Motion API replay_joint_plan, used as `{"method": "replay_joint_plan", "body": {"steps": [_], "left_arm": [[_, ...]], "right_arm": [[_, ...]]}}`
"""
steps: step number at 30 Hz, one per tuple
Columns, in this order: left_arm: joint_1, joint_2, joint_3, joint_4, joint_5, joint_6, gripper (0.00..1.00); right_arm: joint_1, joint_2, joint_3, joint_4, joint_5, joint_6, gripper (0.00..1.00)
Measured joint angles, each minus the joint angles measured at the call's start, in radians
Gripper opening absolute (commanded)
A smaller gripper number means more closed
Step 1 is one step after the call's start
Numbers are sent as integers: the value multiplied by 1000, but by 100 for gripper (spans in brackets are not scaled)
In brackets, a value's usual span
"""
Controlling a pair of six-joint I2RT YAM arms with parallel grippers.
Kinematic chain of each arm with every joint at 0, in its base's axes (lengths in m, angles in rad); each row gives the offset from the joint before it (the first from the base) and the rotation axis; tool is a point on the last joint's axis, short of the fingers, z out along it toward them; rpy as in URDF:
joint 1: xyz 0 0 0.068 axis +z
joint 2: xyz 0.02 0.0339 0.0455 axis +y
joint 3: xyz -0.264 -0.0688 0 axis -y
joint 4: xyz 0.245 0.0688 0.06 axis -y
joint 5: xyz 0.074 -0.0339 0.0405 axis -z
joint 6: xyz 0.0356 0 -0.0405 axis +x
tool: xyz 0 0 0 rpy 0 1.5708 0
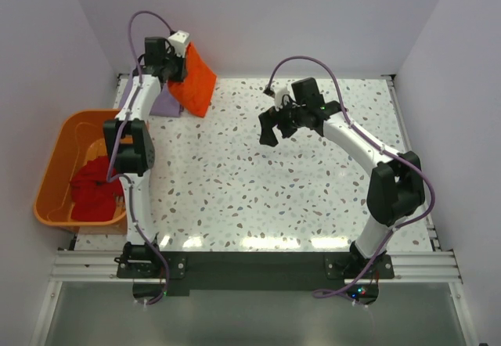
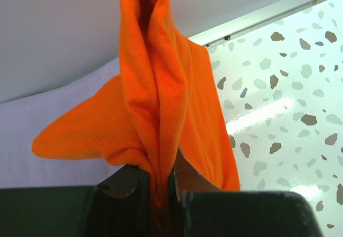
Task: Fold and stack the t-shirts
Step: Neatly place the folded tshirt to the corner
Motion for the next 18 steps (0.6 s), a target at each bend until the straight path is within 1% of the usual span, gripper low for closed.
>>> {"method": "replay_joint_plan", "body": {"steps": [10, 18], "left_arm": [[3, -50, 0, 0, 18, 13, 0], [19, -56, 0, 0, 46, 22, 0]], "right_arm": [[0, -5, -7, -10, 1, -14, 99], [0, -7, -16, -16, 1, -19, 99]]}}
